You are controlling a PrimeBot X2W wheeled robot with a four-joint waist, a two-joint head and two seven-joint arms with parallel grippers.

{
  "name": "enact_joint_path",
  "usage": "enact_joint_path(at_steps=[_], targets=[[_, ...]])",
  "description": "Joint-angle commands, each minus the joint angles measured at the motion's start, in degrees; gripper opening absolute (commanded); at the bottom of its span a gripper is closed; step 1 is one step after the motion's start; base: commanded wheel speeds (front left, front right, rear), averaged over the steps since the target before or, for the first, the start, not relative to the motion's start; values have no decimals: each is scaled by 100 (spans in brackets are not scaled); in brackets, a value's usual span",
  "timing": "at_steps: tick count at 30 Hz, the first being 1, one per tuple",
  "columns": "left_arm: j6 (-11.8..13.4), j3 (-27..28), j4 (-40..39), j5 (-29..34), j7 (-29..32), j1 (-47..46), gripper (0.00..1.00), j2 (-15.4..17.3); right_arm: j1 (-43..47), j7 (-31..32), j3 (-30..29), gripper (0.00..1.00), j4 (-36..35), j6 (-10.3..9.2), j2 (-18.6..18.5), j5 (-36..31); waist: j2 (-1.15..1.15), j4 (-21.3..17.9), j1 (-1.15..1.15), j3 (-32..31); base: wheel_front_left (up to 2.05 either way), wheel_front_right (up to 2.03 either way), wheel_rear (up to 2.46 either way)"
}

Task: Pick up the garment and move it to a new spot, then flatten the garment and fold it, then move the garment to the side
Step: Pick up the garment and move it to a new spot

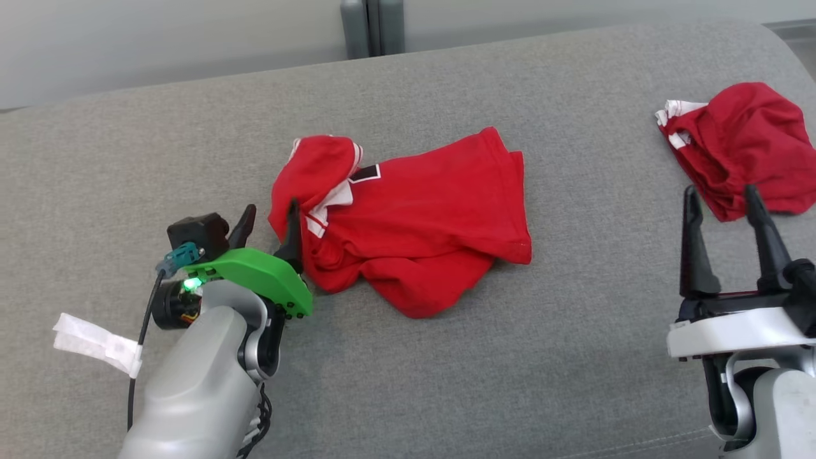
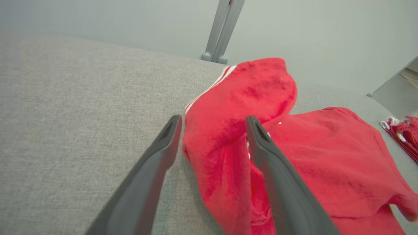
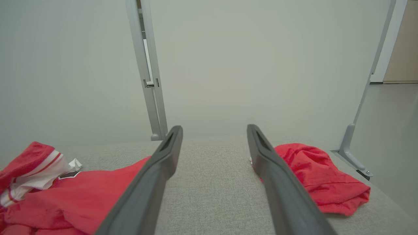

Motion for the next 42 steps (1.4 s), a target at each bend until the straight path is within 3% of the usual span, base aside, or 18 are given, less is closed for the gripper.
enact_joint_path(at_steps=[1, 13, 24, 42], targets=[[-35, 105, -165, 207, -16, 125, 100, 52, -5, -8, 38, 100, 72, -9, -4, 22, 0, 121, 0, -129, 0, 0, 0], [5, 897, -1804, 1495, -11, 1344, 100, 119, 281, -225, 182, 100, 756, -9, -5, -6, 0, 605, 0, -674, 0, 0, 0], [216, 1835, -3223, 2044, -11, 3144, 100, 46, 501, -503, 632, 100, 1264, -9, -8, 107, 0, 787, 0, -946, 0, 0, 0], [195, 1990, -3707, 2254, -11, 3764, 100, -52, 585, -556, 700, 100, 1462, -9, -7, 212, 0, 853, 0, -1027, 0, 0, 0]])
